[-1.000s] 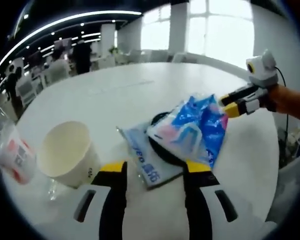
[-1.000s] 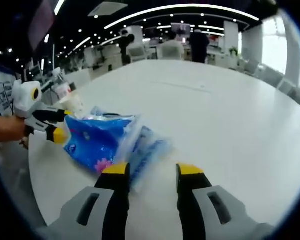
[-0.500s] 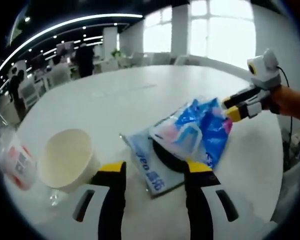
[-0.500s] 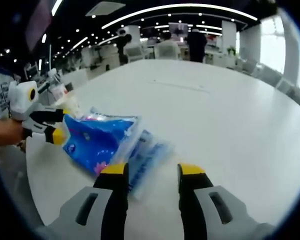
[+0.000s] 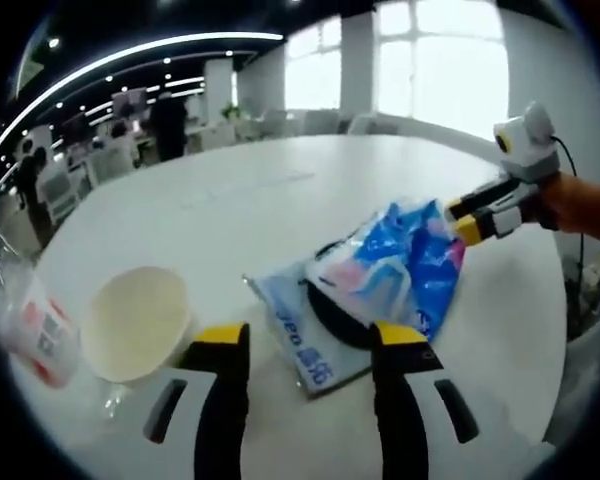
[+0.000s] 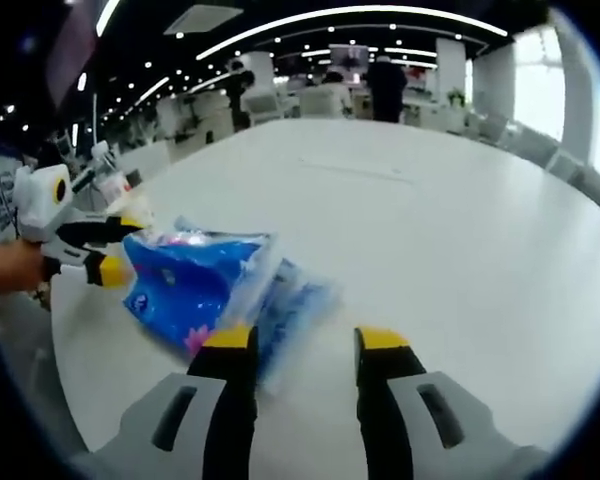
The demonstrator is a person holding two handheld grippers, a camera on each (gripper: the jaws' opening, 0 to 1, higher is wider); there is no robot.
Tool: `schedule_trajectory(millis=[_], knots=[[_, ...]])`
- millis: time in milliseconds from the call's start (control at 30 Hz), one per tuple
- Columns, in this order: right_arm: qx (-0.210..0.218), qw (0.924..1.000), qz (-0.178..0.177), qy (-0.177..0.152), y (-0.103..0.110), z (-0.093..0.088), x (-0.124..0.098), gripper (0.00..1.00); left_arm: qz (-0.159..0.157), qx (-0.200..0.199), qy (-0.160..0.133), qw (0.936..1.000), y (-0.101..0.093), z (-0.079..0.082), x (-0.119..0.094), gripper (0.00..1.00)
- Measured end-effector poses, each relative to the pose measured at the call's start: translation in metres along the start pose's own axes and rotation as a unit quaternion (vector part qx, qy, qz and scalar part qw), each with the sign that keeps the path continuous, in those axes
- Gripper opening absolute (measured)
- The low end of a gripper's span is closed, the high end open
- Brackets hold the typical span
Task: Arrange the tabletop items into an orderly group along one side of the table until the central work area is clear of visible clutter.
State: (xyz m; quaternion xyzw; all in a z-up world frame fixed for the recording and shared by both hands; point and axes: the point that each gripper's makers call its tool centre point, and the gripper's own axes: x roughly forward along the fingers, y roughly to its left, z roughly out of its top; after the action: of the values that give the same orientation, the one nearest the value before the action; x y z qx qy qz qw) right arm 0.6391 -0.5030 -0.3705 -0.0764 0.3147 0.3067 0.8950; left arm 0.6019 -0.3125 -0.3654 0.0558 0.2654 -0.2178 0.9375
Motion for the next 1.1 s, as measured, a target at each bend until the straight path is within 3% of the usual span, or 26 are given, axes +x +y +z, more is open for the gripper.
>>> schedule_trajectory(millis=[467,1100], knots=[[0.004,1.0000,-0.004,-0.006,-0.007,0.000,-0.007,0.40,-0.008,0.007,-0.005,0.9999,-0.003,0.002,-0.015,0.48],[-0.020,0.9995,0.007,-0.025,-0.008,0.002,-0.029,0.58,-0.039,-0.013,-0.015,0.9990,-0.016,0.006,-0.031,0.60]])
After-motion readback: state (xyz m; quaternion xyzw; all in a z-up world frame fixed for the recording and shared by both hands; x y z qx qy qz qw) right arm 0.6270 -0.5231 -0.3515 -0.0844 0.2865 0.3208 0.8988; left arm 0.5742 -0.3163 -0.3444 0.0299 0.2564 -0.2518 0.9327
